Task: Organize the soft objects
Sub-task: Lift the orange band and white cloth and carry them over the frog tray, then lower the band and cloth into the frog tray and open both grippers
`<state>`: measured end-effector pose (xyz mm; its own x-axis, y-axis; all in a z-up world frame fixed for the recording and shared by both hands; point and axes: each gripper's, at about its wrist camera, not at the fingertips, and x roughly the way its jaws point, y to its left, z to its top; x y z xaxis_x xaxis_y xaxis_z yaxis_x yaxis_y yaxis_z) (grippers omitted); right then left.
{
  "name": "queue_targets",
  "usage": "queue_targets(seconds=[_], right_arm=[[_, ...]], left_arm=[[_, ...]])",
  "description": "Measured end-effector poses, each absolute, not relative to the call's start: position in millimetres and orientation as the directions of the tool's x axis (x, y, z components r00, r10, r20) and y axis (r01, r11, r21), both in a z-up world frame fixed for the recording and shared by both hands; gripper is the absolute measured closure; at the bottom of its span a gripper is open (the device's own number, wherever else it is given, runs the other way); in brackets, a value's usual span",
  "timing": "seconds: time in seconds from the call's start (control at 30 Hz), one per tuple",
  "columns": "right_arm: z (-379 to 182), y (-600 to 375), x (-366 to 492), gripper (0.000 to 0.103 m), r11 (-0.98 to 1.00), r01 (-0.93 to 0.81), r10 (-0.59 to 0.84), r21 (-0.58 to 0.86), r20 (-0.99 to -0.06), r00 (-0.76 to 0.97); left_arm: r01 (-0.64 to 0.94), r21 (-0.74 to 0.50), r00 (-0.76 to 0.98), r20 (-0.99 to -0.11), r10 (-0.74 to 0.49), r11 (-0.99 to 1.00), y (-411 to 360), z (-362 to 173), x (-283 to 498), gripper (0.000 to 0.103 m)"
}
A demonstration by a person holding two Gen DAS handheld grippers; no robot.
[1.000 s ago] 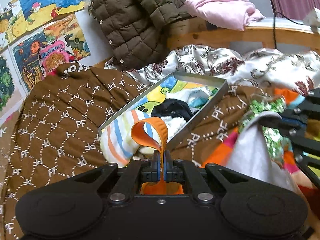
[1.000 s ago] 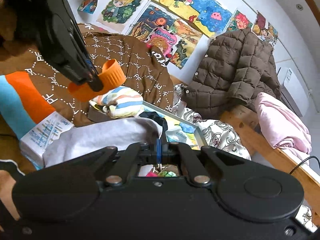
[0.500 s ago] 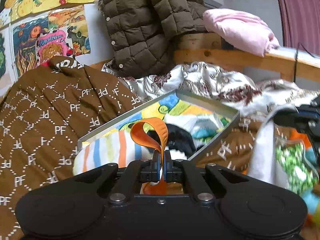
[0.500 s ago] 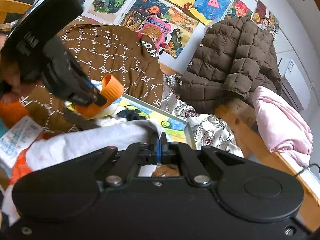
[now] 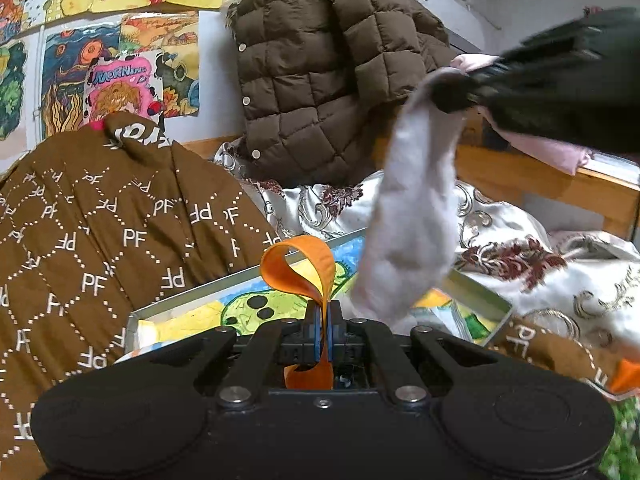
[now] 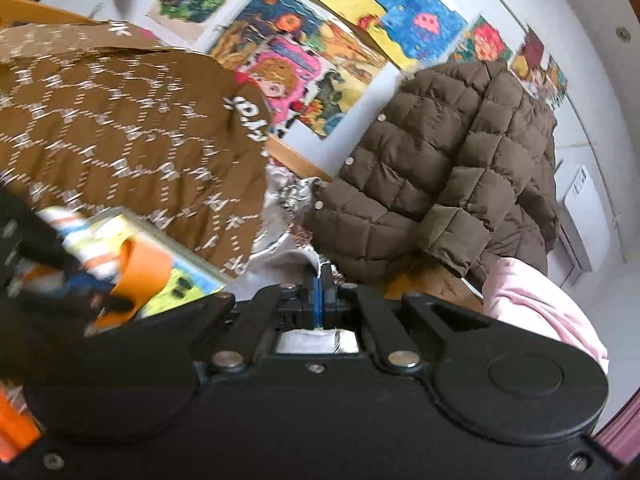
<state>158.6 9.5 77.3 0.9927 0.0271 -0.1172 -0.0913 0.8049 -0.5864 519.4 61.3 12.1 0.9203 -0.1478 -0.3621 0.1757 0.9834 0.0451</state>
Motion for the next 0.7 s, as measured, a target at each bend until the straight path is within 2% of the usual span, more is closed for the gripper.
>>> queue_targets(seconds=[0.17,0.33,0.57,0.7], right_arm=[[86,4,213,0.103,0.863,-0.072,-0.029,-0.501,-0.190,0.981],[65,-14,246,0.103,0.888,-0.086,-0.070,-0.452,-0.317,0.946],[30,-47,260,0.103,0.938,-0.149,-0.022,-0.313,-0.482,0.876],[7,-55,254,0.103,0.934,-0.190,-0.001,-0.301,-0.535,0.845]], left_arm=[[0.175,0.023,0.912,-0.380,-0.153,0.984,50,6,538,0.101],[0.203,0.012,0.895,-0.407,-0.180,0.979,41,-2,549,0.101],[0.208,-0.005,0.881,-0.434,-0.190,0.978,29,-13,559,0.099],[0.228,0.049,0.876,-0.446,-0.183,0.973,21,-18,557,0.098]])
